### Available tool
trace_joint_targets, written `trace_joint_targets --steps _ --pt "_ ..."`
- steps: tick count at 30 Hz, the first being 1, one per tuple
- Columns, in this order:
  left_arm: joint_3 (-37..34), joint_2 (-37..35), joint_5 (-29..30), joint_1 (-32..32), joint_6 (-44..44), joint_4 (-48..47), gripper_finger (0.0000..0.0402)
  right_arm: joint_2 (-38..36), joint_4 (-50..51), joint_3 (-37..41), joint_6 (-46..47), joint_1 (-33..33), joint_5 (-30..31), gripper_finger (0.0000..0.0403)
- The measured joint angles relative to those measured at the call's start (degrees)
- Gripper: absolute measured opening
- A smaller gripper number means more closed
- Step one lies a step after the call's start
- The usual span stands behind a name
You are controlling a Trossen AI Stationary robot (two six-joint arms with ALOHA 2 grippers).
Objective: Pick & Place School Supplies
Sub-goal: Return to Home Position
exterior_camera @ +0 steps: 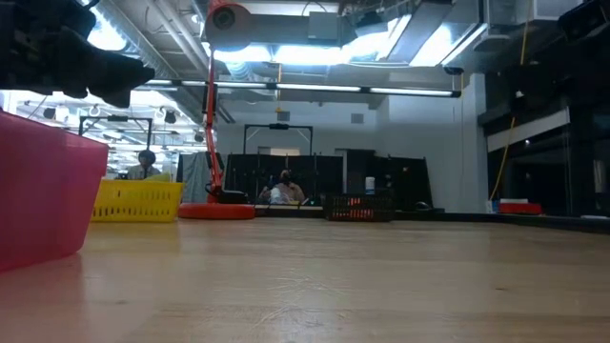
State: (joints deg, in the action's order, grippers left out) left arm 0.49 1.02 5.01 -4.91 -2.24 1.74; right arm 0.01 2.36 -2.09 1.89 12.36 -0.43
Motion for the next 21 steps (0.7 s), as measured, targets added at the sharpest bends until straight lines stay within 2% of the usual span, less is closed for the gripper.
trace_joint_targets --steps 21 --pt "0.0 0.0 0.0 0.0 -0.02 -0.02 0.0113 0.02 0.01 0.0 -0.88 0.0 -0.02 0.0188"
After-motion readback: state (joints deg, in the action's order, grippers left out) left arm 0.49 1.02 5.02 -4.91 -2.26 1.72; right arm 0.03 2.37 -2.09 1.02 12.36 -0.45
